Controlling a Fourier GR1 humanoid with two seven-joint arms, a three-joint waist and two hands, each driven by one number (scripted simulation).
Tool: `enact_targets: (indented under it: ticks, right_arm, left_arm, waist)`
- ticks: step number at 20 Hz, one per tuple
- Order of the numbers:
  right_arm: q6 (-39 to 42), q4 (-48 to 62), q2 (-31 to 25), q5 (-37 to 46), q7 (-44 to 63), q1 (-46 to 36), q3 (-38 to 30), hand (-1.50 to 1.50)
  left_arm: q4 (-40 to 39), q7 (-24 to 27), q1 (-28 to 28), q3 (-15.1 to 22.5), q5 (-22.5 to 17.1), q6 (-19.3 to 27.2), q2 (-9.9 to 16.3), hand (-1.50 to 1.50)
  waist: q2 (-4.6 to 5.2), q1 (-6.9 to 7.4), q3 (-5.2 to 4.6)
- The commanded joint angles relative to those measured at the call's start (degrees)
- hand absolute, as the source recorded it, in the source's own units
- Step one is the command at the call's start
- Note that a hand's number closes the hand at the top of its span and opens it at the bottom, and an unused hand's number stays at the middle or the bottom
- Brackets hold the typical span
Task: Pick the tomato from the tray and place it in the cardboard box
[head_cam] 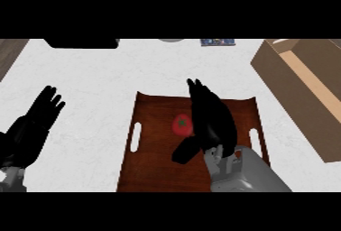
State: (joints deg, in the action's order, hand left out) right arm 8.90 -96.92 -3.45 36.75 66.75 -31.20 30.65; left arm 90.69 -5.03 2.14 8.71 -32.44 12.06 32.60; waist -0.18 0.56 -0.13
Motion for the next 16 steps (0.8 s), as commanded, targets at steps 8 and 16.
enact_targets:
  ticks: [8,16]
  right_arm:
    - [8.1,5.5,2.7,-2.3,9.7,-3.8,-4.3,-1.5]
    - [0.9,6.4,3.4,0.9,7.9,-1.8,3.6,-1.5]
  left_arm:
    - [1.0,-1.6,0.0,-0.1,2.4,0.8,-1.8,0.0]
    - [1.8,-4.5,0.9,-2.6,2.7,-1.5,-2.5,0.0]
  waist:
    - [0.1,-0.56,0.1]
    - [0.09,-0.37,0.12]
